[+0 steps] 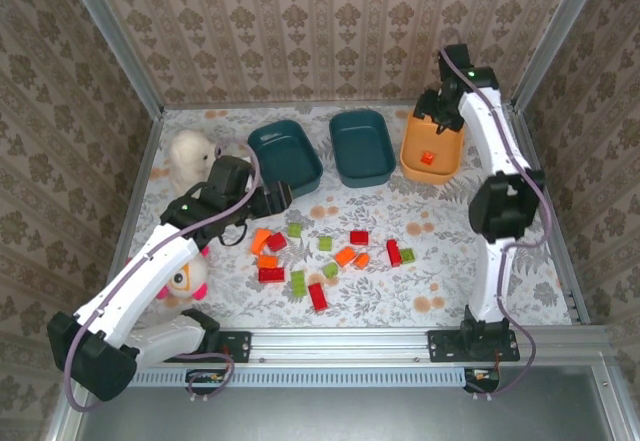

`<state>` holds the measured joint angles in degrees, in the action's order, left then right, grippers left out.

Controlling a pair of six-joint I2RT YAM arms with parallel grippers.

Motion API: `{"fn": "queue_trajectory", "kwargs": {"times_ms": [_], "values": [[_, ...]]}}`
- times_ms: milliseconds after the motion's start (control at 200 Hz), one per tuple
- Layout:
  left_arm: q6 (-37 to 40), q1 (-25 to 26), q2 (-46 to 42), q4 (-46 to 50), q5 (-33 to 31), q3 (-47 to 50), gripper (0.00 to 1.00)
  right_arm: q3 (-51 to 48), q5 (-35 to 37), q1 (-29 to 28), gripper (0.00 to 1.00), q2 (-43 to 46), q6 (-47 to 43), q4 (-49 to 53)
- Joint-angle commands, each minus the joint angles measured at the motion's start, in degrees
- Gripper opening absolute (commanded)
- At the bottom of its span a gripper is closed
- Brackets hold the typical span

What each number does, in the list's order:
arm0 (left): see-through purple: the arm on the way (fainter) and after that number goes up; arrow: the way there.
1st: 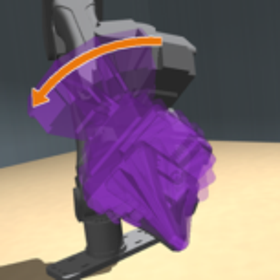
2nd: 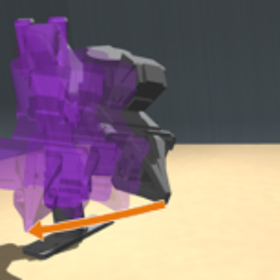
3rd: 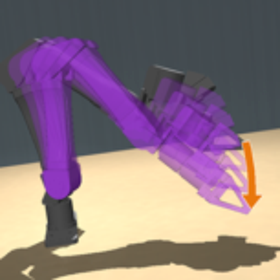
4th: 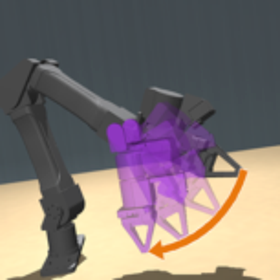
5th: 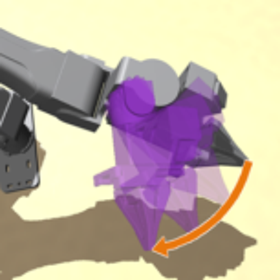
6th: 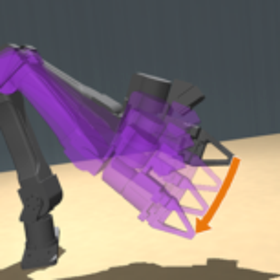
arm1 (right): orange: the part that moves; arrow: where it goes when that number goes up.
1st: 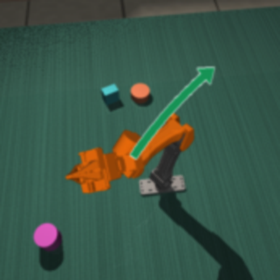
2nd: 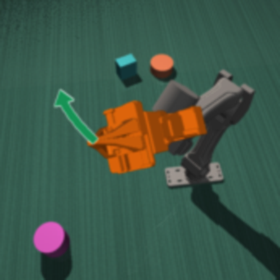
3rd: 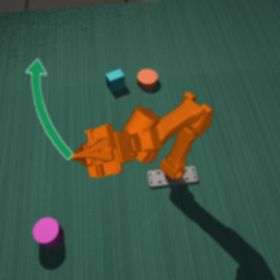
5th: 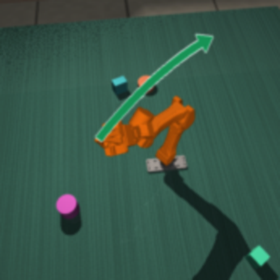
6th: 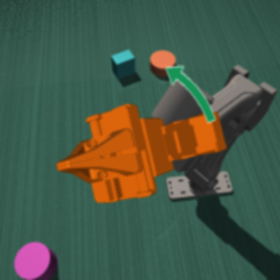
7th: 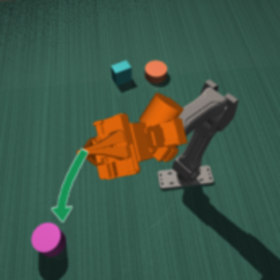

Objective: Sort the legos into containers by color

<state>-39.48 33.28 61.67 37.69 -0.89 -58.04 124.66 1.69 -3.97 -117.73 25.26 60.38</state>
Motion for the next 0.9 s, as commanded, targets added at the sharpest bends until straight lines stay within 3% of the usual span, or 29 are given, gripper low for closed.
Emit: {"fn": "queue_trajectory", "kwargs": {"times_ms": [0,125,255,365,440,550,745,895], "values": [[-2.7,-0.2,-2.2,6.6,-2.1,1.9,0.90,-11.9,-0.6,-4.1,0.68,13.2,-0.1,-7.3],[-10.0,0.2,-3.3,12.8,-2.4,5.3,0.84,-28.9,-2.6,-11.2,0.70,25.6,-0.1,-15.5],[-23.4,2.2,-4.3,19.0,-3.0,9.8,0.82,-44.6,-5.1,-19.2,0.70,35.1,1.9,-19.9],[-34.3,4.5,-4.4,18.5,-1.4,14.3,0.80,-53.7,-6.2,-24.7,0.70,40.1,4.9,-21.1],[-37.0,6.3,-3.4,16.0,-1.3,15.6,0.79,-57.0,-6.5,-28.3,0.70,41.2,5.6,-21.4],[-34.5,8.0,0.9,14.2,-1.4,15.1,0.82,-59.3,-7.5,-30.9,0.70,41.5,6.2,-21.1],[-15.5,12.8,9.7,11.1,-1.3,12.1,1.00,-60.5,-8.4,-32.0,0.70,42.6,5.7,-20.7],[-10.5,13.3,14.3,11.2,0.2,12.2,1.00,-60.9,-7.9,-32.0,0.71,43.9,4.6,-20.0]]}}
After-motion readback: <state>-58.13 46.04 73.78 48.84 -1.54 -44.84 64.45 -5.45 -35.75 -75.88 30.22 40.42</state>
